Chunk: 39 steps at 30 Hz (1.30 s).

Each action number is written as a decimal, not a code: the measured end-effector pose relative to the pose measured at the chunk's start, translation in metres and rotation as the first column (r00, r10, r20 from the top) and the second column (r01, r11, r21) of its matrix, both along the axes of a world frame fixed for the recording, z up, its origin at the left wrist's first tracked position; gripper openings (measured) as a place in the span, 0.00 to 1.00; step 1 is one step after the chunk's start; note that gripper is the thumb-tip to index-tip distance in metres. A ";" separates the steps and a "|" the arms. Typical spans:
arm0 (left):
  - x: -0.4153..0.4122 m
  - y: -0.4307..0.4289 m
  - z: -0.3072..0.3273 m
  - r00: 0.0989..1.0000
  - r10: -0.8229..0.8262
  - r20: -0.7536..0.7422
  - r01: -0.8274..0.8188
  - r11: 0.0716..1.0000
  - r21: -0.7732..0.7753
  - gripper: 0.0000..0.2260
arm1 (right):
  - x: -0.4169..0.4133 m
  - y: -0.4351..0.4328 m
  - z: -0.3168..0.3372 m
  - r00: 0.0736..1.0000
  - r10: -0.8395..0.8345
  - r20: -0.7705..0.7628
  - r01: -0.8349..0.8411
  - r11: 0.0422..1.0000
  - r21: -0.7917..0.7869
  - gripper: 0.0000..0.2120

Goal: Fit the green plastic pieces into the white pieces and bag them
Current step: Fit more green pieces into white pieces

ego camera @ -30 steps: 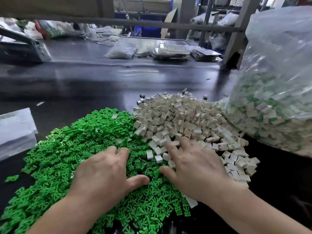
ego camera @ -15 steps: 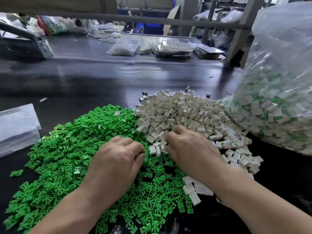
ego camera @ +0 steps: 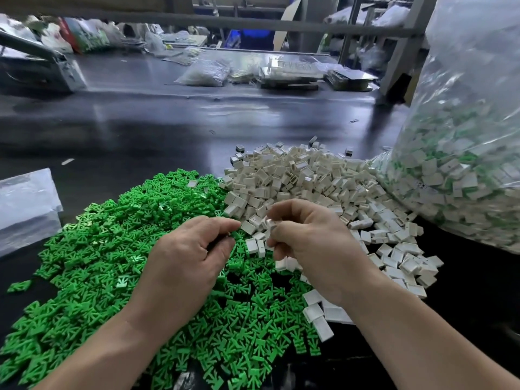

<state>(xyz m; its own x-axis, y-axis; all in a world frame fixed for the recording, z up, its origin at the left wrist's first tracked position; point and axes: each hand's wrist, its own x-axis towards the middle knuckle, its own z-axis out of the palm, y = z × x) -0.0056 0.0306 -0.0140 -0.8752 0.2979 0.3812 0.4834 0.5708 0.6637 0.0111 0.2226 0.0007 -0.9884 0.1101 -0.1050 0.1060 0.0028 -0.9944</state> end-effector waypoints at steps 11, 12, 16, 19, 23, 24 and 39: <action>0.010 0.007 0.009 0.997 0.032 0.068 -0.044 0.982 0.186 0.02 | -0.002 0.004 0.007 0.983 0.132 0.131 -0.032 0.812 -0.583 0.10; 0.011 0.007 0.010 0.998 0.031 0.062 -0.042 0.982 0.184 0.02 | -0.002 0.004 0.007 0.982 0.139 0.129 -0.036 0.802 -0.597 0.10; 0.013 0.008 0.011 0.997 0.025 0.069 -0.038 0.982 0.185 0.04 | -0.003 0.002 0.004 0.980 0.154 0.129 -0.043 0.786 -0.616 0.08; 0.013 0.008 0.011 0.995 0.008 0.098 -0.030 0.973 0.228 0.03 | -0.003 0.003 0.003 0.981 0.155 0.113 -0.055 0.792 -0.609 0.08; 0.013 0.006 0.012 0.990 -0.017 0.137 -0.024 0.958 0.287 0.04 | -0.002 0.002 0.002 0.987 0.141 0.082 -0.080 0.856 -0.511 0.08; 0.013 0.006 0.012 0.989 -0.020 0.147 -0.023 0.956 0.291 0.04 | -0.002 0.002 0.001 0.989 0.130 0.073 -0.081 0.879 -0.469 0.08; 0.011 0.006 0.008 0.949 -0.122 0.291 -0.023 0.893 0.449 0.09 | -0.003 0.005 -0.004 0.993 0.116 0.002 -0.112 0.963 -0.246 0.13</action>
<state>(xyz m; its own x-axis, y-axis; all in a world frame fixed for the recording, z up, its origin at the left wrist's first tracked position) 0.0051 0.0364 -0.0061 -0.9572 0.2080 0.2012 0.2368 0.1636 0.9577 0.0082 0.2281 -0.0031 -0.9908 -0.0340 -0.1307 0.1351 -0.2281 -0.9642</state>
